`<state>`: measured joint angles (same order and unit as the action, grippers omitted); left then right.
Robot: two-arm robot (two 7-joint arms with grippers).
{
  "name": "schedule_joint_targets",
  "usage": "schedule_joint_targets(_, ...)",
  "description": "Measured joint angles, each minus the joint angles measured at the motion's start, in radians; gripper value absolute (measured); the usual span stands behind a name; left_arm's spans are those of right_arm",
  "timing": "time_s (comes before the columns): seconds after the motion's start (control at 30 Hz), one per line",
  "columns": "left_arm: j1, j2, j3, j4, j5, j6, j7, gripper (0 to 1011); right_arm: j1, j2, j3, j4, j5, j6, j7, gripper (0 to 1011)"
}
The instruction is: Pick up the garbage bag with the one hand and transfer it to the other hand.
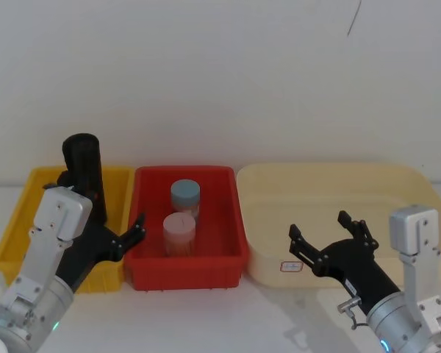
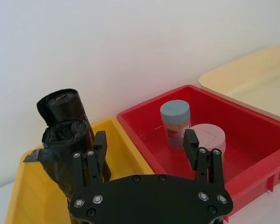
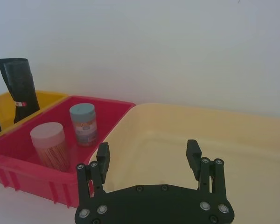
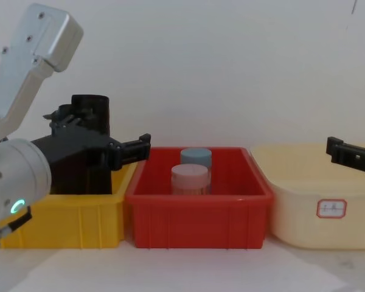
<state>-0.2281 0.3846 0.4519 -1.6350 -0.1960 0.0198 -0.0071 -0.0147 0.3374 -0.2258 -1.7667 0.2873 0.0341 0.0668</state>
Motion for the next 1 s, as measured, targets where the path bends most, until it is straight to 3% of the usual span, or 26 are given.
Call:
schedule_joint_targets(0.37, 0.063, 0.013, -0.018, -0.052, 0.013, 0.029, 0.036, 1002, 0.0, 0.0, 0.0, 0.0, 0.0, 0.0, 0.0, 1000)
schedule_joint_targets(0.7, 0.133, 0.019, -0.055, -0.1, 0.013, 0.045, 0.077, 1002, 0.0, 0.0, 0.0, 0.0, 0.0, 0.0, 0.0, 1000)
schedule_joint_targets(1.0, 0.162, 0.017, -0.09, -0.115, -0.003, 0.047, 0.092, 1002, 0.0, 0.0, 0.0, 0.0, 0.0, 0.0, 0.0, 1000)
